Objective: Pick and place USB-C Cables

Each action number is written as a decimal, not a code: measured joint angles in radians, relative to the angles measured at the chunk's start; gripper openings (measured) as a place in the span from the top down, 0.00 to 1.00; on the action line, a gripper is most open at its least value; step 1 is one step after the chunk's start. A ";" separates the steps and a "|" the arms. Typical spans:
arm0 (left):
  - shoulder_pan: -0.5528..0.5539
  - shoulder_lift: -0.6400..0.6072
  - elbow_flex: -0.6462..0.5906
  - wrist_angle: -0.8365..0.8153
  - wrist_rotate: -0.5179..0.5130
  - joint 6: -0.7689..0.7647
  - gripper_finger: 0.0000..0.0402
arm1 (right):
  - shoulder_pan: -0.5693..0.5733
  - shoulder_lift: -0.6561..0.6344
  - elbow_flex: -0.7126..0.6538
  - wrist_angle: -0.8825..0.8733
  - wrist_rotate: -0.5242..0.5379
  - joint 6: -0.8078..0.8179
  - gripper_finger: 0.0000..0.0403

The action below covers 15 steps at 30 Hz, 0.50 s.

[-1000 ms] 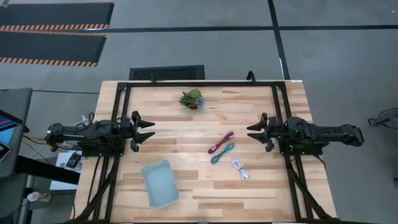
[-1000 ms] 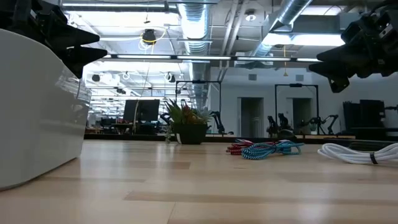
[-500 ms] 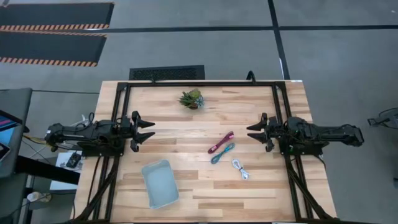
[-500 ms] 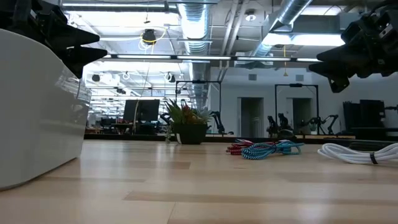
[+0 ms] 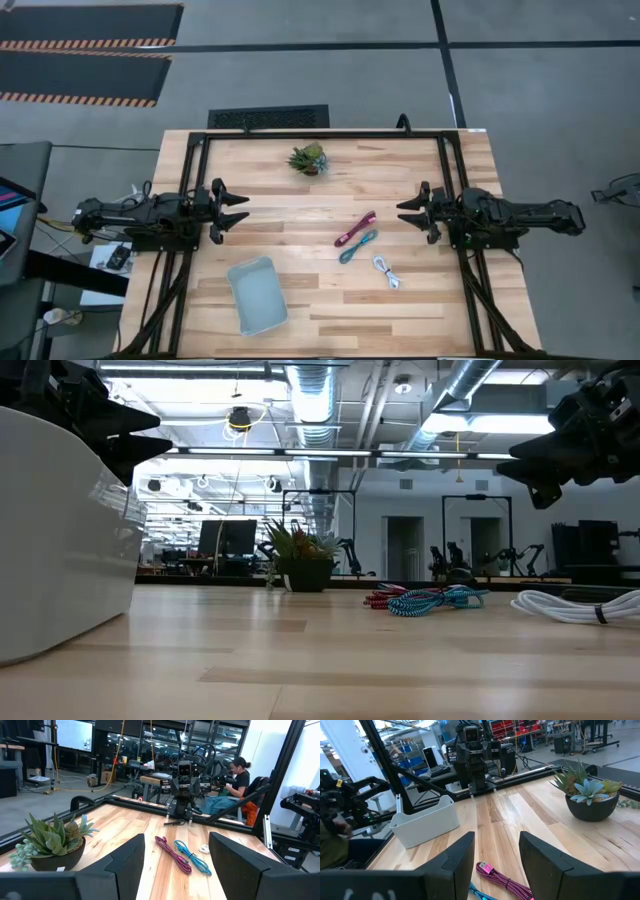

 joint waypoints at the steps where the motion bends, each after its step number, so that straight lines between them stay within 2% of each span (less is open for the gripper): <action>1: 0.000 0.000 0.000 0.000 0.000 0.000 0.48 | 0.000 0.000 0.000 0.000 0.000 0.000 0.55; 9: 0.000 0.000 0.000 0.000 0.000 0.000 0.48 | 0.000 0.000 0.000 0.010 0.004 -0.020 0.55; 15: 0.000 0.000 0.000 0.000 0.000 0.000 0.48 | -0.007 0.000 0.000 0.137 0.031 0.008 0.55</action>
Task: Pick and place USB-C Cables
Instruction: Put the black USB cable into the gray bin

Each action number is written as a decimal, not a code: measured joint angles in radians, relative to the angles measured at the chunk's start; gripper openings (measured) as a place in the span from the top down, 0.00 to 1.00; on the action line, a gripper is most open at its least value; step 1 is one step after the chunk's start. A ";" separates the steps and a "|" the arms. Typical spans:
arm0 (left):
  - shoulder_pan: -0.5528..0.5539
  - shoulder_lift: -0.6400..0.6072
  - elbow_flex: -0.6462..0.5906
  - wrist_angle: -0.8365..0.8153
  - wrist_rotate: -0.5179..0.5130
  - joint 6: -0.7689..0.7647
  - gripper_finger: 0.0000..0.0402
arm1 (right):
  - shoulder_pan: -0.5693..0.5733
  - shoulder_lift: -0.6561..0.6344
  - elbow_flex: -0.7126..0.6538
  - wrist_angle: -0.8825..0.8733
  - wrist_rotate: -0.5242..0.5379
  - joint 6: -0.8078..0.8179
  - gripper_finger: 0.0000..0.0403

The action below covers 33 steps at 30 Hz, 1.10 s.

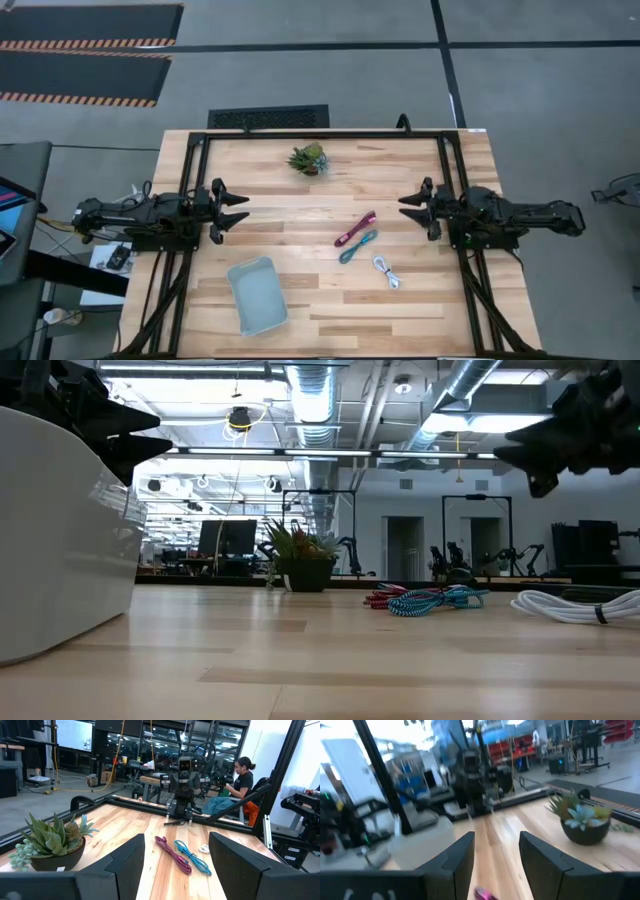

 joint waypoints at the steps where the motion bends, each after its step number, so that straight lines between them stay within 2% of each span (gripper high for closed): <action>1: 0.000 0.000 0.000 0.000 0.000 0.000 0.48 | 0.000 0.000 0.000 0.022 0.000 0.019 0.55; 8: 0.000 0.000 0.000 0.008 -0.019 -0.011 0.48 | 0.000 0.000 0.000 0.136 -0.001 0.112 0.55; 14: 0.000 0.000 0.000 0.008 -0.046 -0.181 0.48 | 0.000 0.000 0.000 0.139 -0.001 0.280 0.55; 19: 0.000 0.000 0.000 0.027 -0.058 -0.188 0.48 | 0.000 0.000 0.000 0.137 0.000 0.297 0.55; 23: 0.002 0.000 0.000 0.115 -0.150 -0.218 0.48 | 0.000 0.000 0.007 0.122 0.085 0.321 0.55; 28: 0.007 0.011 0.052 0.158 -0.130 -0.283 0.48 | 0.000 0.026 0.177 -0.142 0.103 0.247 0.56; 33: 0.008 0.083 0.166 0.169 -0.147 -0.287 0.48 | 0.000 0.191 0.440 -0.590 0.207 0.249 0.60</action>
